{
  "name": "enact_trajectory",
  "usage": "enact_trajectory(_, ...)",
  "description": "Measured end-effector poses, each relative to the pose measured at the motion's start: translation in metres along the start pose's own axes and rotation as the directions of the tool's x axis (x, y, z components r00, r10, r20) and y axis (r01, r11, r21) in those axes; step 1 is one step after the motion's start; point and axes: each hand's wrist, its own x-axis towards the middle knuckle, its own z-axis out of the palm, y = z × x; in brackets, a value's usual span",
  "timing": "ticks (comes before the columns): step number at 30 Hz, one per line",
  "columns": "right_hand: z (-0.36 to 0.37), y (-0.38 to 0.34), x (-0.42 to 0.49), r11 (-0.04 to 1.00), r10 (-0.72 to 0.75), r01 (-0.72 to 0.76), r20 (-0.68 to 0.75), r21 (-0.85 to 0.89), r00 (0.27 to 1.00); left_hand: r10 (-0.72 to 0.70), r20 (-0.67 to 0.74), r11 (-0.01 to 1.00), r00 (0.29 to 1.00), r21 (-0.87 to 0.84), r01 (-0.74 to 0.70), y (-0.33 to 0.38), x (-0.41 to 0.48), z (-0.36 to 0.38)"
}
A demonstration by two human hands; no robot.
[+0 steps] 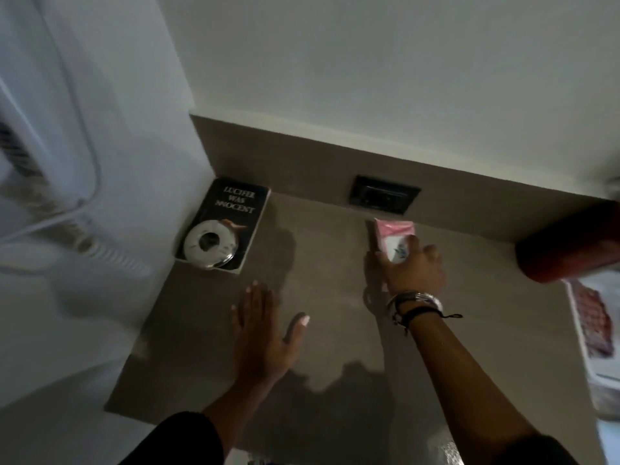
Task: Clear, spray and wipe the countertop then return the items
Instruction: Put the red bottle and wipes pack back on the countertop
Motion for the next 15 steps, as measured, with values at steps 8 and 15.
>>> enact_trajectory(8, 0.010, 0.030, 0.033, 0.993, 0.109, -0.109, -0.007, -0.032, 0.994, -0.075, -0.190, 0.978, 0.979, -0.208, 0.034, -0.002, 0.055, -0.043)
enact_trajectory(15, -0.003, 0.028, 0.000, 0.996, 0.086, -0.084, -0.222, 0.018, 0.971, -0.016, 0.135, 0.995, 0.991, 0.096, 0.003, -0.055, 0.140, -0.083)
